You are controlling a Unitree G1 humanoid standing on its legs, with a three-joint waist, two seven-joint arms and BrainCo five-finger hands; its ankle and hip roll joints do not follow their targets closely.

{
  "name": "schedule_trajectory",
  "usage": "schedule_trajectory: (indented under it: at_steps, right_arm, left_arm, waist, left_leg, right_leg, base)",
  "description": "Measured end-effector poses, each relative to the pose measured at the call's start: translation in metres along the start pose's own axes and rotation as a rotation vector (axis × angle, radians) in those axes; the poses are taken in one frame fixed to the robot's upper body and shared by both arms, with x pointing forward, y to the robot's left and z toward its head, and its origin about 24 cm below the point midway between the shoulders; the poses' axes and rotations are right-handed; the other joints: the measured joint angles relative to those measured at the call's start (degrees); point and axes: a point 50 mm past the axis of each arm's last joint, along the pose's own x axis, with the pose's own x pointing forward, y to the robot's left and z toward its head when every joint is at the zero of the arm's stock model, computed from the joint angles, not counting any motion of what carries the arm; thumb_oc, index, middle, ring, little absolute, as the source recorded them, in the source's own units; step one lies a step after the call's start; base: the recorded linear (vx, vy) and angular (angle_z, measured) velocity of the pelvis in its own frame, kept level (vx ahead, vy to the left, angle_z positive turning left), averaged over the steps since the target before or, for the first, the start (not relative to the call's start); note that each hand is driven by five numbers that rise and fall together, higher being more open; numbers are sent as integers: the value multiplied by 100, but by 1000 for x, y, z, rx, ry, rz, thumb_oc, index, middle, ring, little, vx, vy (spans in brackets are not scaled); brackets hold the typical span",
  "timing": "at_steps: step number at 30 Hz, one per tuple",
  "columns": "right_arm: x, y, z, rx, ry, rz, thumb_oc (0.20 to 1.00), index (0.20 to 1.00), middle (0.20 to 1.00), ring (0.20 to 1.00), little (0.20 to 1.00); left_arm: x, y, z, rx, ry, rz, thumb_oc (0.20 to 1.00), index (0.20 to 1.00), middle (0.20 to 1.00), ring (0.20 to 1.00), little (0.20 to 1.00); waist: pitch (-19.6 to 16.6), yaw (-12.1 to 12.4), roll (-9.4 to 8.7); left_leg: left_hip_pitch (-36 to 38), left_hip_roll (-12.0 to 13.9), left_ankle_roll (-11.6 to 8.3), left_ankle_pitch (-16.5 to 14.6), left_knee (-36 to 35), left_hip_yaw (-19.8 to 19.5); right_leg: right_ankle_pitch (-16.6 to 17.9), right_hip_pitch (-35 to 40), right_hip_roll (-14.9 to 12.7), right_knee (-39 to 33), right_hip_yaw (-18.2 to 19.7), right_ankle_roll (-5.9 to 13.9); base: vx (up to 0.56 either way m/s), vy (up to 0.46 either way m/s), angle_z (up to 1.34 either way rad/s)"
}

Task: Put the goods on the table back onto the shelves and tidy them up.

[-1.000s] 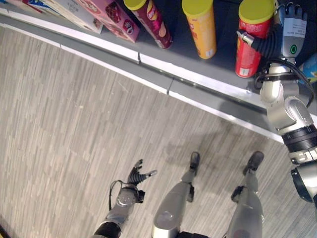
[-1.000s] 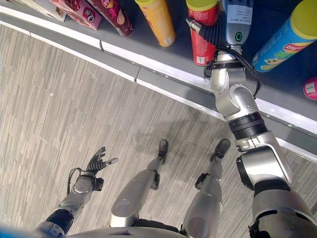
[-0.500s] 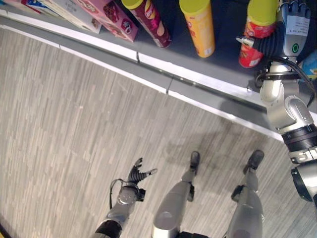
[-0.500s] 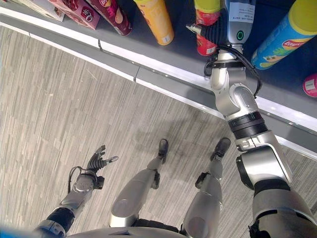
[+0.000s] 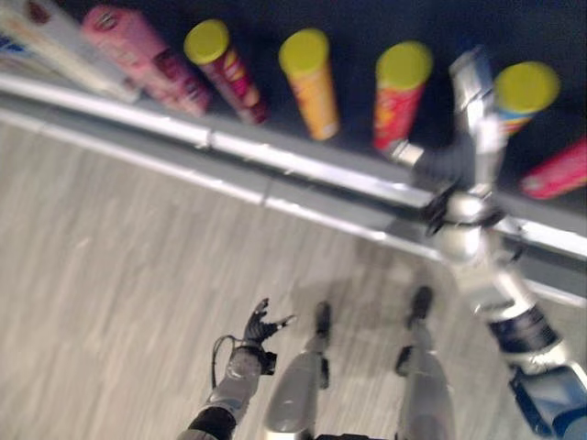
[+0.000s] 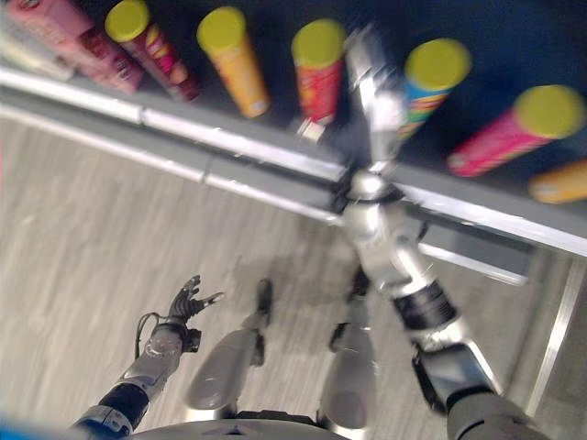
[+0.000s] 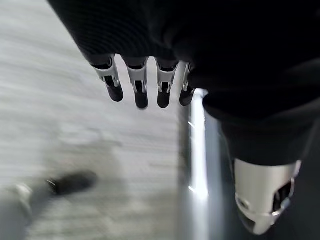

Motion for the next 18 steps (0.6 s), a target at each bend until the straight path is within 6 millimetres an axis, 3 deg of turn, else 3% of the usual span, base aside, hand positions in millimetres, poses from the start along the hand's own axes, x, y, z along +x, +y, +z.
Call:
schedule_trajectory:
  at_steps: [1, 2, 3, 4, 5, 6, 7, 8, 9, 10, 11, 12, 13, 14, 15, 16, 18]
  right_arm:
    - [-9, 5, -5, 26, 28, 69, 1000, 1000, 1000, 1000, 1000]
    - [-10, 4, -7, 27, 31, 99, 1000, 1000, 1000, 1000, 1000]
    - [-4, -8, -12, 1, 26, 83, 1000, 1000, 1000, 1000, 1000]
    - [-22, -10, -10, 65, 43, 187, 1000, 1000, 1000, 1000, 1000]
    - [-56, -9, -17, 31, 63, 396, 1000, 1000, 1000, 1000, 1000]
    - [-68, -19, -33, -13, 129, 426, 1000, 1000, 1000, 1000, 1000]
    - [-72, -30, -41, -35, 171, 398, 1000, 1000, 1000, 1000, 1000]
    - [-86, -28, -51, -37, 241, 457, 1000, 1000, 1000, 1000, 1000]
    - [-99, -14, -41, 20, 223, 533, 1000, 1000, 1000, 1000, 1000]
    - [-94, -13, -40, 23, 199, 550, 1000, 1000, 1000, 1000, 1000]
    - [-69, -16, -33, 13, 113, 523, 1000, 1000, 1000, 1000, 1000]
    - [-68, -31, -37, -1, 128, 473, 1000, 1000, 1000, 1000, 1000]
    - [-80, -52, -51, -56, 211, 461, 1000, 1000, 1000, 1000, 1000]
    - [-82, -59, -56, -86, 238, 471, 1000, 1000, 1000, 1000, 1000]
    - [-87, -68, -63, -122, 270, 477, 1000, 1000, 1000, 1000, 1000]
    - [-89, -77, -77, -151, 340, 445, 1000, 1000, 1000, 1000, 1000]
    - [-91, -92, -91, -189, 409, 397, 1000, 1000, 1000, 1000, 1000]
  left_arm:
    - [-1, 3, -4, 10, 17, 5, 1000, 1000, 1000, 1000, 1000]
    - [-2, 3, -6, 13, 23, 3, 1000, 1000, 1000, 1000, 1000]
    - [-2, 1, -1, 11, 1, -6, 1000, 1000, 1000, 1000, 1000]
    - [-1, 11, -6, 105, 27, -24, 1000, 1000, 1000, 1000, 1000]
    - [-12, 37, -52, 70, 230, 70, 1000, 1000, 1000, 1000, 1000]
    - [-30, 52, -81, 136, 325, 84, 1000, 1000, 1000, 1000, 1000]
    - [-31, 59, -82, 159, 331, 94, 1000, 1000, 1000, 1000, 1000]
    - [-17, 59, -58, 165, 237, 97, 1000, 1000, 1000, 1000, 1000]
    - [-11, 60, -47, 165, 201, 99, 1000, 1000, 1000, 1000, 1000]
    - [-11, 50, -45, 178, 186, 63, 1000, 1000, 1000, 1000, 1000]
    - [-17, 46, -51, 191, 191, 29, 1000, 1000, 1000, 1000, 1000]
    - [-14, 44, -47, 175, 188, 29, 1000, 1000, 1000, 1000, 1000]
    - [-10, 37, -36, 143, 138, 21, 1000, 1000, 1000, 1000, 1000]
    - [-9, 40, -31, 128, 109, 32, 1000, 1000, 1000, 1000, 1000]
    - [-7, 55, -27, 111, 103, 81, 1000, 1000, 1000, 1000, 1000]
    - [-9, 64, -28, 89, 103, 114, 1000, 1000, 1000, 1000, 1000]
    - [-16, 53, -37, 72, 120, 79, 1000, 1000, 1000, 1000, 1000]
  waist:
    - [-114, -8, -88]
    - [-126, -3, 3]
    - [-160, 51, 311]
    - [-175, 46, 26]
    - [-136, -233, -187]
    - [-323, -520, -331]
    - [-416, -677, -425]
    - [-439, -819, -105]
    - [-588, -819, -322]
    - [-577, -903, -130]
    - [-530, -508, 28]
    - [-514, -663, 68]
    - [-537, -751, 90]
    - [-550, -733, 69]
    - [-616, -777, -19]
    - [-627, -621, -5]
    - [-664, -619, 53]
  left_leg:
    - [28, 8, 10, -40, 67, 53]
    - [-32, 242, 96, -74, 76, 92]
    - [-277, 595, 113, 41, 72, 35]
    - [-153, 424, -57, 179, 58, 113]
    - [694, 508, 49, 120, -108, 587]
    - [1162, 466, 181, -298, -143, 814]
    - [1161, 495, 98, -393, 23, 1075]
    - [1184, 957, 49, -286, 50, 1449]
    - [1160, 912, -38, -276, 340, 1447]
    - [1018, 1142, -260, -536, 511, 1451]
    - [1122, 1106, -104, -538, 191, 1078]
    - [1002, 1089, -153, -487, 375, 1143]
    - [986, 1099, -151, -489, 480, 1180]
    - [1017, 1157, -155, -491, 522, 1237]
    - [1055, 1344, -341, -379, 516, 1329]
    - [1226, 1722, -502, -58, 398, 1518]
    - [1097, 2077, -528, 391, 766, 1447]
  right_leg:
    - [-168, 18, -6, -32, 2, 115]
    - [-418, 30, 54, 12, -47, 313]
    - [-530, -265, 194, 921, -11, 178]
    - [-830, -8, 21, 1211, 9, 371]
    - [-783, 318, 138, 1431, 186, 361]
    - [-401, 534, 347, 1026, 345, 439]
    - [-737, 696, 279, 355, 120, 607]
    - [-1178, 599, 124, 1649, -563, 99]
    - [-1254, 1240, -78, 1332, -765, 174]
    - [-621, 1187, 390, 672, -757, 487]
    - [-24, 1059, 588, 76, -470, 937]
    - [-731, 967, 245, 880, -645, 502]
    - [-1268, 1086, -333, 1676, -755, 654]
    - [-1175, 1274, -491, 1609, -774, 620]
    - [-809, 1874, -417, 771, -758, 751]
    - [-1043, 1994, 27, 463, -887, 543]
    - [-1159, 2117, 362, 416, -849, 343]
  base:
    - [2, 2, -53]
    - [83, 172, -57]
    - [99, 306, -33]
    - [95, 334, -95]
    - [-39, 156, -213]
    - [-75, 20, -291]
    - [-116, -42, -293]
    - [-161, -194, -174]
    - [-209, -364, -139]
    - [-184, -547, -244]
    - [-109, -503, -242]
    - [-44, -451, -208]
    - [-34, -374, -43]
    - [14, -502, -53]
    - [41, -531, -93]
    - [78, -506, -78]
    - [73, -482, -37]
